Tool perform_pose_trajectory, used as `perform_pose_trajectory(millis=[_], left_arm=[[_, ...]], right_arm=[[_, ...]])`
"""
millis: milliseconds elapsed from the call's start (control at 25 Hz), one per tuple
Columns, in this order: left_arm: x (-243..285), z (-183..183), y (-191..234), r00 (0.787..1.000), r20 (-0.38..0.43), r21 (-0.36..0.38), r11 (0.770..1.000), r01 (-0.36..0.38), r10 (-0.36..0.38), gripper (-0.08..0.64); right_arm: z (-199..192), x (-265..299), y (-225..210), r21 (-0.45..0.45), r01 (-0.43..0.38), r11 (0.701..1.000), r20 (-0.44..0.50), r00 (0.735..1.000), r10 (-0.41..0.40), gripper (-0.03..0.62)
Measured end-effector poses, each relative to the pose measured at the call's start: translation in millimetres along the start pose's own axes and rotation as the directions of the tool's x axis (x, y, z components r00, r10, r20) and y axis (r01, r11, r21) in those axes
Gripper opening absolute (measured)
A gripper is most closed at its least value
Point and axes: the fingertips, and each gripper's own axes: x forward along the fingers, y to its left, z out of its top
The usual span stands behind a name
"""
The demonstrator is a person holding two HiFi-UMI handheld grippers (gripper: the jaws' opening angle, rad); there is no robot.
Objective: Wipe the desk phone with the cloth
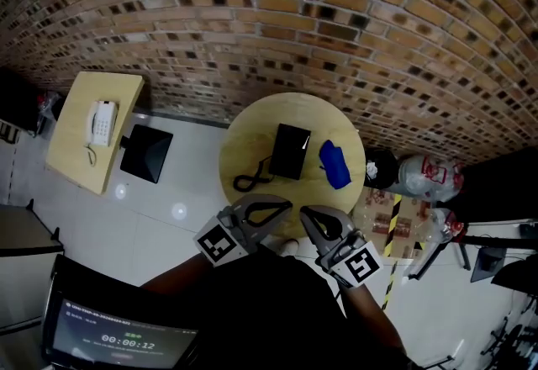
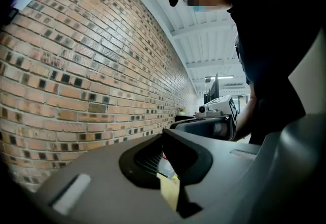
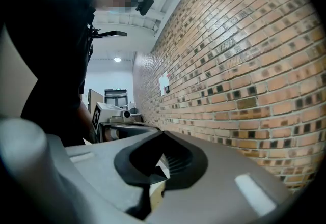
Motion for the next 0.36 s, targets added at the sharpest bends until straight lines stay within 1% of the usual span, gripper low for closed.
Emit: perform_pose_trajectory(millis=[200, 360], left_arm=[[0.3, 3.1, -5.9, 1.000, -0.008, 0.009, 1.000, 0.014, -0.014, -0.008], [-1.1, 8.7, -9.8, 1.000, 0.006, 0.001, 1.000, 0.009, -0.009, -0.009]], right_arm=[[5.7, -2.5, 4.8, -0.001, -0.004, 1.000, -0.004, 1.000, 0.004, -0.002], [8.1, -5.9, 10.1, 0.004, -0.010, 1.000, -0.006, 1.000, 0.010, 0.000]])
